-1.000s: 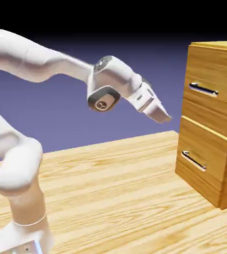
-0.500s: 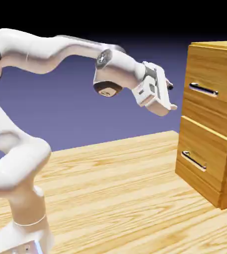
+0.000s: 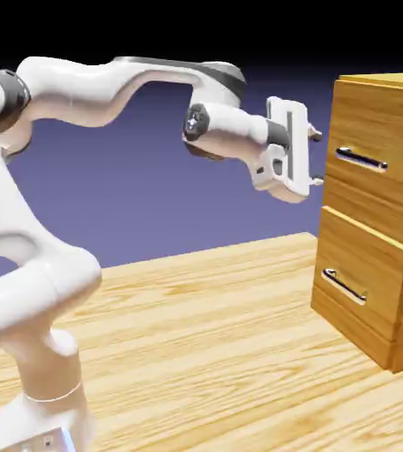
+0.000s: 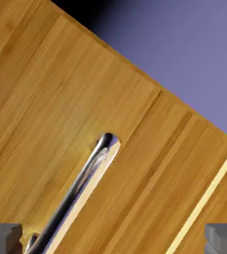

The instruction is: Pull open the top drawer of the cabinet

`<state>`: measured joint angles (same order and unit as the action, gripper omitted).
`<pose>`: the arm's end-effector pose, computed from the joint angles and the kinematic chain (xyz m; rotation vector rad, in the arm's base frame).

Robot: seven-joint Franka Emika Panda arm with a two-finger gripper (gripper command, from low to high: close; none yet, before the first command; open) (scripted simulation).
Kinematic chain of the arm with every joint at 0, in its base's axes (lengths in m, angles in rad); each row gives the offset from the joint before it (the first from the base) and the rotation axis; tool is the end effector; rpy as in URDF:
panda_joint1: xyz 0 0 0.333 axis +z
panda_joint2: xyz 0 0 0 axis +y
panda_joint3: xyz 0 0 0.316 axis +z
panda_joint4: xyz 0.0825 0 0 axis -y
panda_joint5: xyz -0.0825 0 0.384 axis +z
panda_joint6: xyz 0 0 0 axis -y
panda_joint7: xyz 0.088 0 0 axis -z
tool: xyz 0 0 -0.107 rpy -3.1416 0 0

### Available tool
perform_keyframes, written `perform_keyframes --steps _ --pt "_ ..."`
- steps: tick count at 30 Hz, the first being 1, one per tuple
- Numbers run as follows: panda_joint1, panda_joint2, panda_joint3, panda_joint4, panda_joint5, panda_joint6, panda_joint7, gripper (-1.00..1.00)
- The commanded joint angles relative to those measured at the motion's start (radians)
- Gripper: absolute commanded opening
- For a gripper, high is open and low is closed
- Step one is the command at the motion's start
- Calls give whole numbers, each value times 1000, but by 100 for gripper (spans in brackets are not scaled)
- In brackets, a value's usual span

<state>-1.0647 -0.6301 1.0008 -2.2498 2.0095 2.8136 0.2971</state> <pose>0.4756 -0.0025 0.5541 -1.1798 1.5465 -0.8625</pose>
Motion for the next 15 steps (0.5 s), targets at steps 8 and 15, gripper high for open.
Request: perform_keyframes --steps 8,15 --pt "-186 -10 173 97 348 -39 -77 0" --pt "-350 -20 325 182 652 -73 -144 0"
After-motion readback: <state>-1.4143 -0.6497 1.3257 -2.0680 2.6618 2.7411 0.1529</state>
